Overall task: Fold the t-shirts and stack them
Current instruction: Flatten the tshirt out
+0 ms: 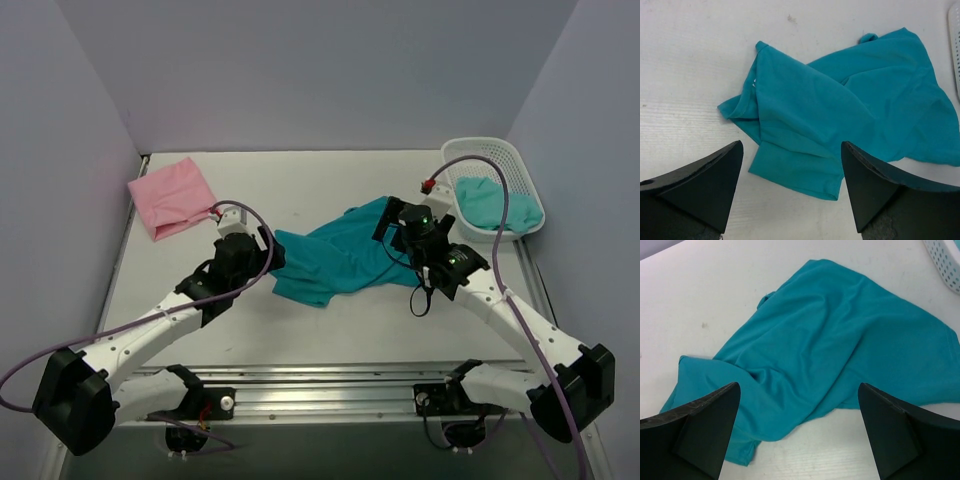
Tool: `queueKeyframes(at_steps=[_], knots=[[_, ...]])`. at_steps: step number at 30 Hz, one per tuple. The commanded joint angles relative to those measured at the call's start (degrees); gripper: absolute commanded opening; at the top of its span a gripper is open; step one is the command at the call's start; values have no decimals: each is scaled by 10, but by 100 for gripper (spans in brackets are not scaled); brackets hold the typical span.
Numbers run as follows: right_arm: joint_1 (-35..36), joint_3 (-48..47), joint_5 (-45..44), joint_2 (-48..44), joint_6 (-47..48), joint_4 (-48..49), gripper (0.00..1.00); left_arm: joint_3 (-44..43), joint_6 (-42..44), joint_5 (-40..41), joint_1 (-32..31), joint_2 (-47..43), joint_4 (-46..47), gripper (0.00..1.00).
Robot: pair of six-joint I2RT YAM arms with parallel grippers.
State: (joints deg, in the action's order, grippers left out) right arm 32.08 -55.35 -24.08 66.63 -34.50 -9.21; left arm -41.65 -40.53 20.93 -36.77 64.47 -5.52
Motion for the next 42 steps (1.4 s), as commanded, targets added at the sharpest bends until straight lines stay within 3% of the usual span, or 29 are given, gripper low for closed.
queueKeyframes(at_steps=[1, 4, 10, 18, 27, 28, 31, 32, 33, 36, 42], knots=[[10, 42, -12, -42, -36, -20, 100, 26, -37, 21, -24, -7, -33, 88], [11, 84, -9, -63, -43, -8, 100, 68, -106, 43, -43, -14, -69, 88], [11, 86, -26, -59, -43, -17, 100, 149, -249, 46, -85, -12, -27, 88], [11, 78, -43, -67, -35, -27, 100, 161, -318, 72, -99, 88, 96, 88], [10, 70, -74, -91, -22, -57, 100, 140, -376, 98, -100, 164, 126, 84], [10, 70, -77, -95, -22, -58, 100, 136, -379, 101, -100, 172, 128, 82], [10, 72, -84, -105, -21, -62, 100, 126, -375, 98, -100, 188, 136, 55], [10, 72, -84, -108, -22, -62, 100, 124, -372, 96, -100, 194, 141, 41], [10, 72, -84, -109, -23, -62, 100, 122, -369, 94, -100, 200, 147, 36], [10, 72, -83, -107, -24, -59, 100, 111, -361, 82, -99, 230, 162, 26], [10, 73, -82, -105, -26, -59, 100, 99, -351, 67, -98, 285, 205, 17]])
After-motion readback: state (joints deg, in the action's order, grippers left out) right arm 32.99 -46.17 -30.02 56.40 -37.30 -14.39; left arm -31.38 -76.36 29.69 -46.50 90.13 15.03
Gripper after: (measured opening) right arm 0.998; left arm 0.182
